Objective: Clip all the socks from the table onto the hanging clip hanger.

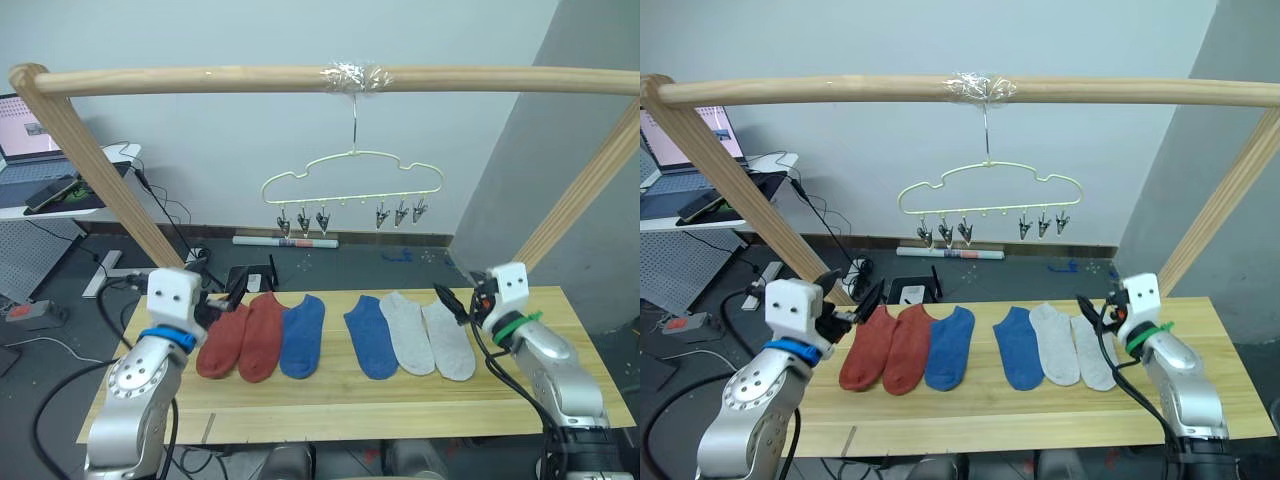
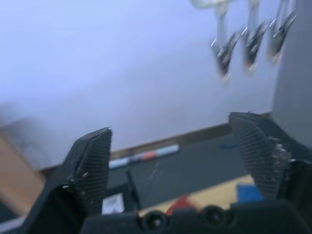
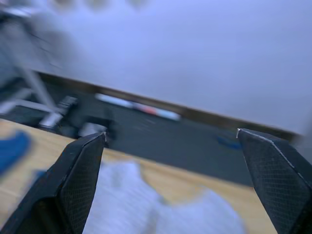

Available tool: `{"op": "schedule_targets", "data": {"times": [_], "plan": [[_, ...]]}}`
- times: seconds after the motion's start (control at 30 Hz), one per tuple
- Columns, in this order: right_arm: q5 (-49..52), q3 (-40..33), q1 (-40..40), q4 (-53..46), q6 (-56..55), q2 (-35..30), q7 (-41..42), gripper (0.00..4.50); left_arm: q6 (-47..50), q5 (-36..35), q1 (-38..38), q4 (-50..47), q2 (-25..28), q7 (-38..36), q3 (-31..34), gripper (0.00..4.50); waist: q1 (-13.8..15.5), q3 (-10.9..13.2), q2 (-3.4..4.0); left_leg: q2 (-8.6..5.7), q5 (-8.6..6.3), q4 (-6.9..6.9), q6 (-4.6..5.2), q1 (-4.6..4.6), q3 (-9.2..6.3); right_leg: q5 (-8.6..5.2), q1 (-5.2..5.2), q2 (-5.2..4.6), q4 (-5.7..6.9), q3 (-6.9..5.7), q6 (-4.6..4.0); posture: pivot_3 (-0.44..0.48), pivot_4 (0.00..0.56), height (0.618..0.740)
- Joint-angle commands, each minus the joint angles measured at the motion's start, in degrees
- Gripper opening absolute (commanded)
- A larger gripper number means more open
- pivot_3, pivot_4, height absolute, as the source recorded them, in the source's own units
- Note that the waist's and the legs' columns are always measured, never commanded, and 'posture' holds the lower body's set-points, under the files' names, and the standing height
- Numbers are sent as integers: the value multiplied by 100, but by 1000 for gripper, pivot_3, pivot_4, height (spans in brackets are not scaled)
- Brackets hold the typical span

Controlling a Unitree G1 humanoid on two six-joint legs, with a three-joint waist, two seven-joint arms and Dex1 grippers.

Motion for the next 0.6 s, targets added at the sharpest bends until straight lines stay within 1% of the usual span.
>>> {"op": "schedule_targets", "data": {"times": [0.03, 0.13, 0.33, 0.43, 0.6], "plan": [[378, 176, -413, -608, 202, -97, 476, 4500, 120, -15, -331, -21, -116, 93, -140, 2819, -1, 19, -12, 1, 0, 0, 0, -2, 0, 0, -1, 1, -1, -1, 0, -13, 130, 740], [520, 386, -819, -863, 393, -77, 651, 4500, 90, 52, -717, 301, -304, 126, -292, 2819, 6, 47, -23, 1, -1, -1, -1, -3, -3, -5, -1, 2, -2, -3, 5, -33, 133, 740], [876, 610, -1290, -1225, 825, -56, 848, 4500, -90, 148, -1308, 845, -717, 231, -467, 2819, 3, 120, -60, 0, -1, 0, -1, -5, -1, -5, -2, 2, -3, -3, 8, -60, 149, 740], [920, 721, -1434, -1370, 899, -63, 905, 4500, -257, 238, -1556, 1164, -846, 227, -530, 2819, -1, 145, -63, 0, -1, 0, -2, -10, -1, -5, -5, 2, -5, -3, 8, -70, 157, 740], [953, 792, -1477, -1582, 994, -56, 918, 4500, -402, 280, -1760, 1428, -948, 165, -572, 2819, -12, 176, -69, 1, -2, 0, -3, -12, -1, -5, -7, 2, -6, -3, 8, -81, 169, 740]]}}
